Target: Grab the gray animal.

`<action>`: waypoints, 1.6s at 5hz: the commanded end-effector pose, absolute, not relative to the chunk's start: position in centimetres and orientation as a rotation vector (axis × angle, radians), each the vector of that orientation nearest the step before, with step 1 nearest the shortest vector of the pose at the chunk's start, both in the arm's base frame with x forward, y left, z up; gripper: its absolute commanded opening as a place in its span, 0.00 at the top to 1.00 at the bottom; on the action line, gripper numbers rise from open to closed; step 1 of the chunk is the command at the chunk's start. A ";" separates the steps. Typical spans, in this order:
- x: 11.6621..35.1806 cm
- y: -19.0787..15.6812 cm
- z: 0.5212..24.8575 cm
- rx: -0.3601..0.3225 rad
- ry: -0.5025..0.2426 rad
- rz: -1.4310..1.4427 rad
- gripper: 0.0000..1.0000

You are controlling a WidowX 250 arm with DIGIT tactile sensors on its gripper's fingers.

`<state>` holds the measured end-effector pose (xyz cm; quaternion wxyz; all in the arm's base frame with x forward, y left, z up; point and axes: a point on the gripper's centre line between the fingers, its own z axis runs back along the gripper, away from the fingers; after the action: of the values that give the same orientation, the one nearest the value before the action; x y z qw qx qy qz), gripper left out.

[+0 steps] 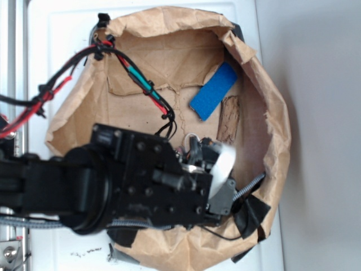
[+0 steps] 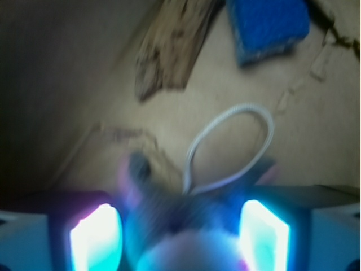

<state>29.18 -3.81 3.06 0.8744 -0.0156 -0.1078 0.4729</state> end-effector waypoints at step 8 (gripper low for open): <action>25.7 0.2 20.0 -0.037 -0.271 1.009 1.00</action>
<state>25.48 -0.36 17.95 0.8717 0.0001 -0.1000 0.4797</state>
